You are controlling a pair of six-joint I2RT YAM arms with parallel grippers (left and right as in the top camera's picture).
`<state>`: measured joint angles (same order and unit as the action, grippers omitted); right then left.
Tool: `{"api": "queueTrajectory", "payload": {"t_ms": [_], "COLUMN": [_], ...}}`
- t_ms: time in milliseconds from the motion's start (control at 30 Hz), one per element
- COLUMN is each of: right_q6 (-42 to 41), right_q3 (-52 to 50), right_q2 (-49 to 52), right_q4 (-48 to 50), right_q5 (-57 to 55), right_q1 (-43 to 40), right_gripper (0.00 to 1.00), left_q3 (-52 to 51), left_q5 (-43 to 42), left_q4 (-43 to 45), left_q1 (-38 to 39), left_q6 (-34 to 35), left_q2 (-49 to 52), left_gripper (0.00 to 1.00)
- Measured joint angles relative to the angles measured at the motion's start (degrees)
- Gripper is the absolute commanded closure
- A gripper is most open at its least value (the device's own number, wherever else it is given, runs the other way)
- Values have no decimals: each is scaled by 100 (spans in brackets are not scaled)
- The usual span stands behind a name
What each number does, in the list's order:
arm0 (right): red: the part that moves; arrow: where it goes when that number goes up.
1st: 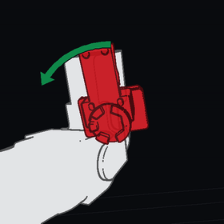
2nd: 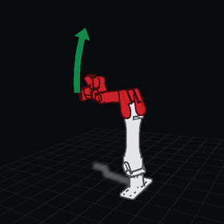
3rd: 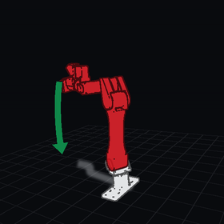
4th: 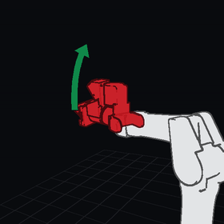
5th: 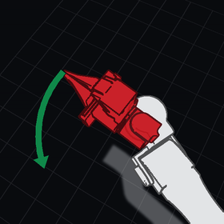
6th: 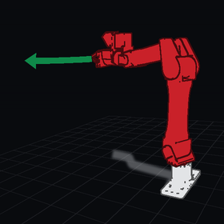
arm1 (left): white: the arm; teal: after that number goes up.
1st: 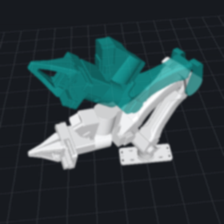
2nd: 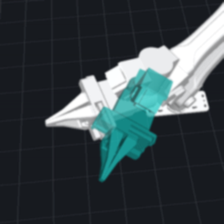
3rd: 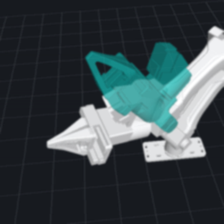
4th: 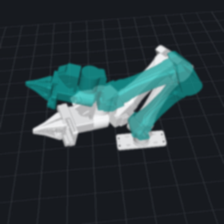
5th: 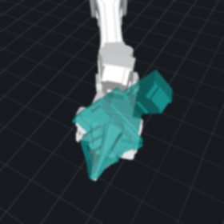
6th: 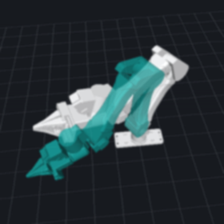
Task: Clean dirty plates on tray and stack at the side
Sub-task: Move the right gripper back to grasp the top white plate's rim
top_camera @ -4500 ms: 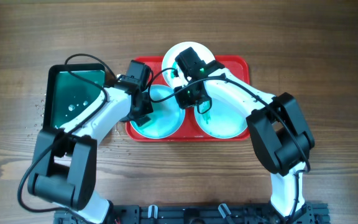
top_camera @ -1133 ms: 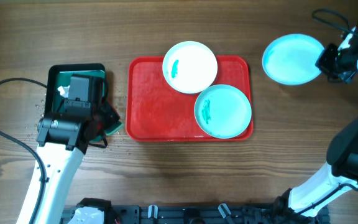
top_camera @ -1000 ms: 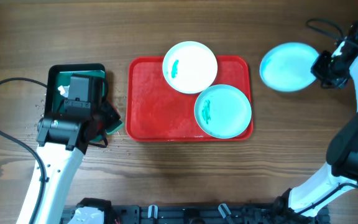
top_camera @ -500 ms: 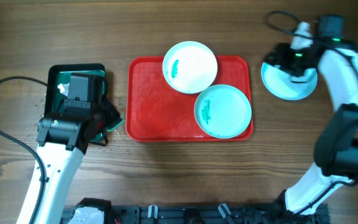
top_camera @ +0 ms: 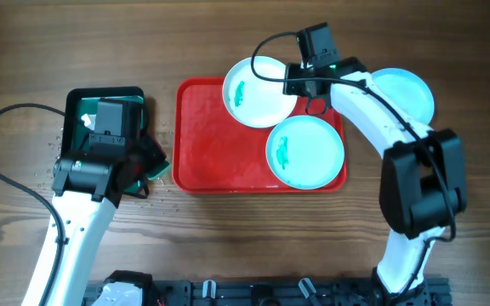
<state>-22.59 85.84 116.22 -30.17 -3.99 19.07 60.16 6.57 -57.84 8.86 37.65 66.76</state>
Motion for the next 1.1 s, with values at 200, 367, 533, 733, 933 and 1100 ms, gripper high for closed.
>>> {"api": "queueTrajectory", "payload": {"t_ms": [200,367,533,733,933,1100], "right_q6": [59,101,114,142,437,809], "right_q3": [-2,0,-2,0,22,20], "right_q2": [326,435,688,688,688,688], "right_q4": [310,328,358,415,450,223], "right_q5": [-79,-74,-52,212,1239,1961], "right_q1": [-2,-2,-2,-2,-2,90], "right_gripper": [66,66,75,96,96,96], "left_q3": [0,0,0,0,0,0], "left_q5": [0,0,0,0,-2,-2], "left_q4": [2,4,7,31,63,365], "left_q1": [0,0,0,0,0,0], "left_q6": [0,0,-2,0,0,0], "left_q2": [7,7,7,7,11,76], "left_gripper": [96,96,96,96,96,96]}}
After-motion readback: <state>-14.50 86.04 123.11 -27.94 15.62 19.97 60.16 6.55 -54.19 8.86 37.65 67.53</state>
